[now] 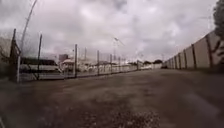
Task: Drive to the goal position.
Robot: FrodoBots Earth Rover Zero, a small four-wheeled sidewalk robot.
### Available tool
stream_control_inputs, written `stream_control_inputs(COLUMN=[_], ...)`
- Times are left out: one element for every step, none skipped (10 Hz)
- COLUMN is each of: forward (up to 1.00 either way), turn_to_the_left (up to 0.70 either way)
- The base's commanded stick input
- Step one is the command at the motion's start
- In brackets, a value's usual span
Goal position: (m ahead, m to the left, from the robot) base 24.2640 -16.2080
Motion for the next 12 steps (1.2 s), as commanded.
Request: stream_control_inputs(forward=[0.6,0.6,0.6,0.6,0.6,0.6,0.6,0.6,0.6,0.6,0.6,0.6], turn_to_the_left=[-0.15,-0.15,-0.15,-0.15,-0.15,-0.15,-0.15,-0.15,-0.15,-0.15,-0.15,-0.15])
